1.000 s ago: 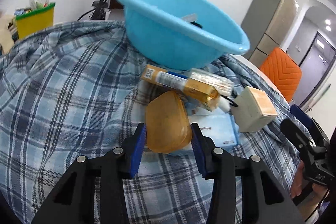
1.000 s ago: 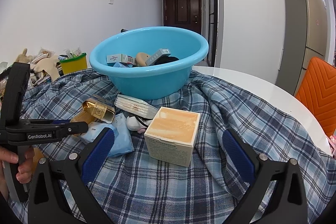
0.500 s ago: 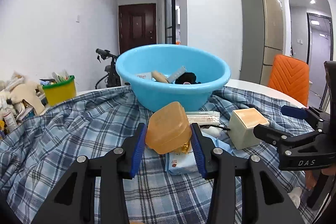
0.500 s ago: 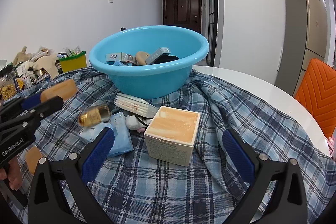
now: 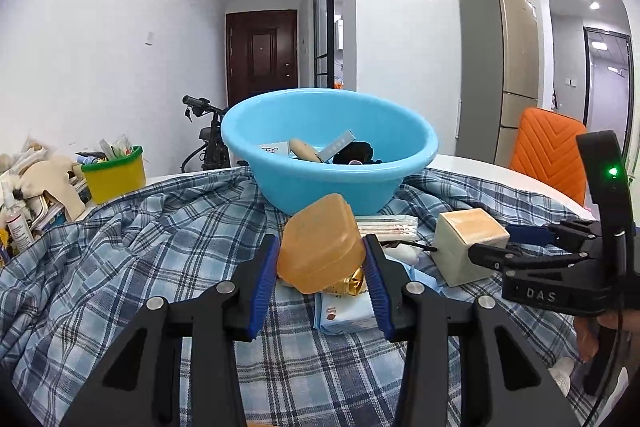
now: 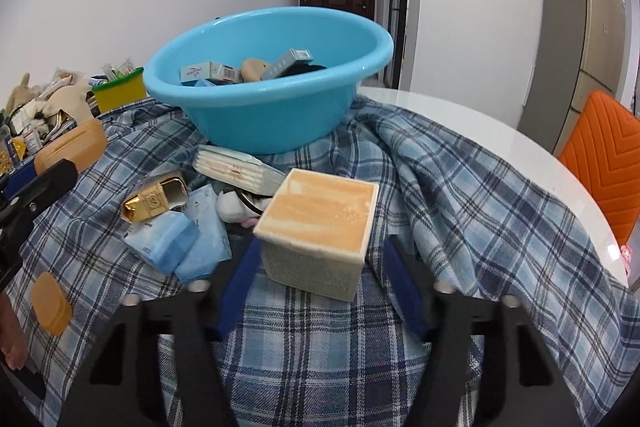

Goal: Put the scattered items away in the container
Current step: 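Close the right tool on the cream square box while left holds the soap box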

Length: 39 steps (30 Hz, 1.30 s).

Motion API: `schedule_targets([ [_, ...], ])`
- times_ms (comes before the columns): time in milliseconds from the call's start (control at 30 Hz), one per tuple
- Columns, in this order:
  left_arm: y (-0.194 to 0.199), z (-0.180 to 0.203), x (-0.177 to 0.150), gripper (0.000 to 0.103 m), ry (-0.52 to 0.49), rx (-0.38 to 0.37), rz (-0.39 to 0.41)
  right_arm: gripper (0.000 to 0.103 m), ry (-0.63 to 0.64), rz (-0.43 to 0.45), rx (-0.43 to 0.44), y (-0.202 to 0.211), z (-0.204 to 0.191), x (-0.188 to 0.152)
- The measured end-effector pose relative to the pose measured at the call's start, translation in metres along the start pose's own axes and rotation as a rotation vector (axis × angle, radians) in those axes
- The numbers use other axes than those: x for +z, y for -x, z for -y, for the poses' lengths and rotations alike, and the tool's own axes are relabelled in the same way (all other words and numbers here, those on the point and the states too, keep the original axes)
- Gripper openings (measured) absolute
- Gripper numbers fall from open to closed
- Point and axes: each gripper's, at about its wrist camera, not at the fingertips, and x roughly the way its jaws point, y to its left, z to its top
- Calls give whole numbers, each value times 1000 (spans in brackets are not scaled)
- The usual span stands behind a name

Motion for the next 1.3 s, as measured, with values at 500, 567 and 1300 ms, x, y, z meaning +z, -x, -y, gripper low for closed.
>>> schedule_targets([
  [500, -4, 2, -1, 44, -11, -24, -16, 72, 48, 42, -18, 6, -11, 3],
  [567, -4, 3, -1, 44, -17, -27, -17, 72, 97, 29, -64, 1, -19, 4],
  [1300, -3, 2, -1, 45, -4, -17, -23, 73, 16, 22, -36, -17, -16, 19],
])
